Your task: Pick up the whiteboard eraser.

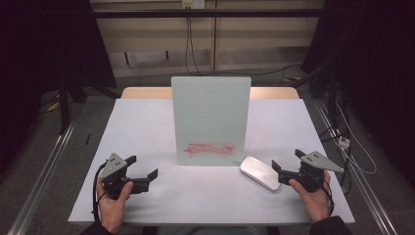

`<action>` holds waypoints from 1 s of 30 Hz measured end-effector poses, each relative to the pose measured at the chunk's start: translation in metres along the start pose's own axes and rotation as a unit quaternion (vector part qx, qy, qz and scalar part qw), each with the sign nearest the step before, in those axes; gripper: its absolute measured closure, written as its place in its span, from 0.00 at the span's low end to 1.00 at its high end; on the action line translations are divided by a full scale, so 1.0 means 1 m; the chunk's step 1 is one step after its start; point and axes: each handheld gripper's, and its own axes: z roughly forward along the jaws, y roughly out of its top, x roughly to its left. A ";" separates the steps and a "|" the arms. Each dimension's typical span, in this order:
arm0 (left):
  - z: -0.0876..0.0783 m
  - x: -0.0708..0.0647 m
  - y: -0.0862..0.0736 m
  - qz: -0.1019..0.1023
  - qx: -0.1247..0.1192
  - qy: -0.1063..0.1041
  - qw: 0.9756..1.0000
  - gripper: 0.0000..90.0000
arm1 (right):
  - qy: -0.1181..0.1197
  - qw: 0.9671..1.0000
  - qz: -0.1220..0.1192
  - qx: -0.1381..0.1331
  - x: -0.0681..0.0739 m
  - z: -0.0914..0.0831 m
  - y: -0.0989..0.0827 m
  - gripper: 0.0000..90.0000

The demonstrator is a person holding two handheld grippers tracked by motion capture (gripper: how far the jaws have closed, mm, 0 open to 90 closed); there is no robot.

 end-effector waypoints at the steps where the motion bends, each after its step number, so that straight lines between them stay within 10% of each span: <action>1: 0.000 0.000 0.000 -0.001 0.000 -0.001 1.000 0.04 | 0.000 1.000 -0.001 0.002 0.000 0.000 0.000 0.08; 13: 0.001 0.003 -0.001 -0.013 0.007 -0.003 1.000 0.04 | 0.013 1.000 0.025 0.004 -0.003 -0.002 0.000 0.07; 30: 0.002 0.002 -0.002 -0.007 0.014 -0.011 1.000 0.04 | 0.050 0.998 -0.008 0.035 0.011 -0.007 0.003 0.05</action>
